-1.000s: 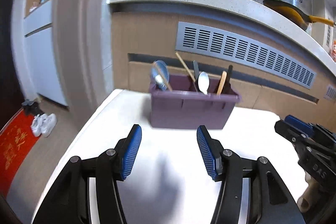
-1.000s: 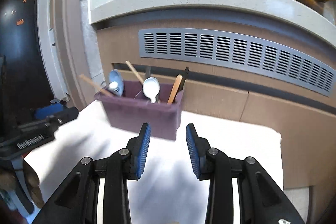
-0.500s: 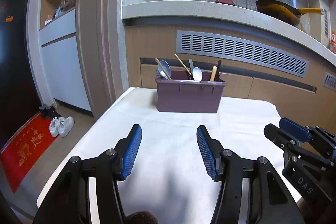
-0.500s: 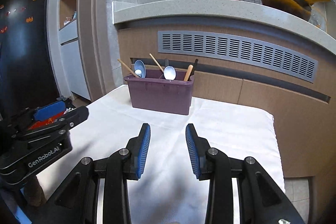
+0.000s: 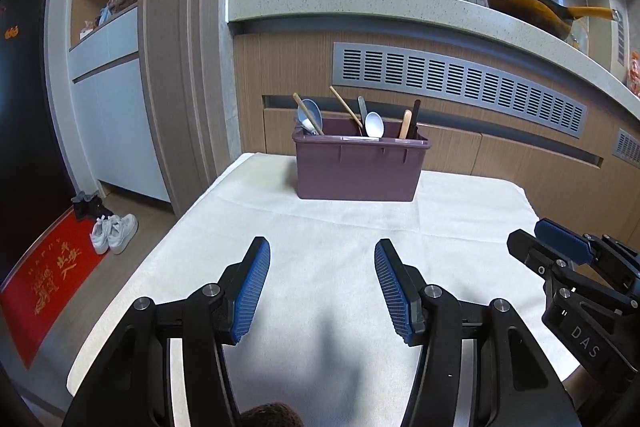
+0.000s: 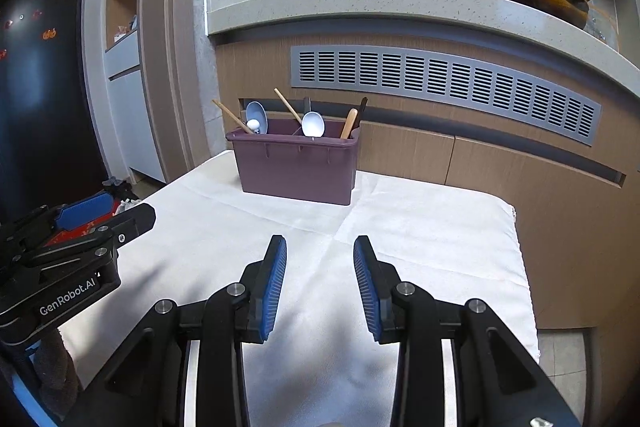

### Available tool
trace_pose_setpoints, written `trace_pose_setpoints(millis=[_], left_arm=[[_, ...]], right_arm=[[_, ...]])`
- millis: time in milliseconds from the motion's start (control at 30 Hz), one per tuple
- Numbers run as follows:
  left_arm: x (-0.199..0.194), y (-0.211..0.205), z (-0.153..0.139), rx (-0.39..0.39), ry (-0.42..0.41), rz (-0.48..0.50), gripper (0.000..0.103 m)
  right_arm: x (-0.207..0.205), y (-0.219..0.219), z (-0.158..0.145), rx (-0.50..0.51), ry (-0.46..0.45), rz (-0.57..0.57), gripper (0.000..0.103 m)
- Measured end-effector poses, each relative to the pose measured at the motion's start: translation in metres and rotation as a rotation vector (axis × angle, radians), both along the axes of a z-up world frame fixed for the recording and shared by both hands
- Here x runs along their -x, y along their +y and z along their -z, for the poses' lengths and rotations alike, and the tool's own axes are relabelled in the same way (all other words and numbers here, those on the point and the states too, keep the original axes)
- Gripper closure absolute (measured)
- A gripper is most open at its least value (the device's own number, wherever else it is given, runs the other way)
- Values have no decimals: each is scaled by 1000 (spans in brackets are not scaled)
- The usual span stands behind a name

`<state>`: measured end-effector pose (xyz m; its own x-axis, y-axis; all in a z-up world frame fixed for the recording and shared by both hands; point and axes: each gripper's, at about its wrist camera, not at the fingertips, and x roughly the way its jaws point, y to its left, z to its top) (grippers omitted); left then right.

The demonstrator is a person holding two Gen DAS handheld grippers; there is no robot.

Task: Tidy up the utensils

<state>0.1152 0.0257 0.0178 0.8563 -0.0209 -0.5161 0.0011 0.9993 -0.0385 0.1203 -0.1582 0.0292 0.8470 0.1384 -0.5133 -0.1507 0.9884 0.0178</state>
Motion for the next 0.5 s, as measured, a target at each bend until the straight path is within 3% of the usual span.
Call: trace_pose_setpoints(millis=[500], left_arm=[[-2, -1, 2, 2, 24, 15, 48]], right_arm=[[1, -3, -2, -3, -6, 4, 69]])
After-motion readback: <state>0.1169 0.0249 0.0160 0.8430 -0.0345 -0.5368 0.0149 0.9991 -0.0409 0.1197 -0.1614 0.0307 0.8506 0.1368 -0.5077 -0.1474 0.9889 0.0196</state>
